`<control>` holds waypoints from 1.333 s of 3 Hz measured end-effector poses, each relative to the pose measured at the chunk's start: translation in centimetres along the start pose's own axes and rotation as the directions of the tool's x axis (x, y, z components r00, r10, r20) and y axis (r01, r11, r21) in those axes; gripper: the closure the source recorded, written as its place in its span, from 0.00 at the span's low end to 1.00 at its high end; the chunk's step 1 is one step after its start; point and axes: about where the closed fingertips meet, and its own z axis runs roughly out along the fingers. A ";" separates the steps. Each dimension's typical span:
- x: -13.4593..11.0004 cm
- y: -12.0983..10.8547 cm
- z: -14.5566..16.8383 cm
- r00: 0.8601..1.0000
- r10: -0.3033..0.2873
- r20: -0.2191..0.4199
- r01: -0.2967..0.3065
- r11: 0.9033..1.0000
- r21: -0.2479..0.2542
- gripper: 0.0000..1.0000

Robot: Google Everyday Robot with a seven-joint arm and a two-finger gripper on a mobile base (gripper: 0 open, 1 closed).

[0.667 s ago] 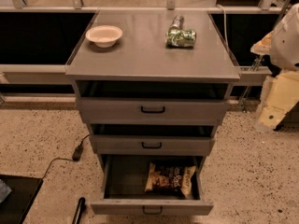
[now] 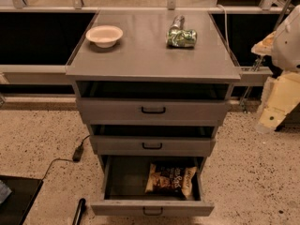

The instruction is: Pick brown chip bag from bottom drawer and place on counter

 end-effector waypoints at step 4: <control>-2.7 13.7 31.4 0.861 0.301 0.411 -0.118 0.903 -0.413 0.00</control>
Offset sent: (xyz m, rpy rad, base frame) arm -0.0270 0.0647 -0.2791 0.7921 0.1872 0.0628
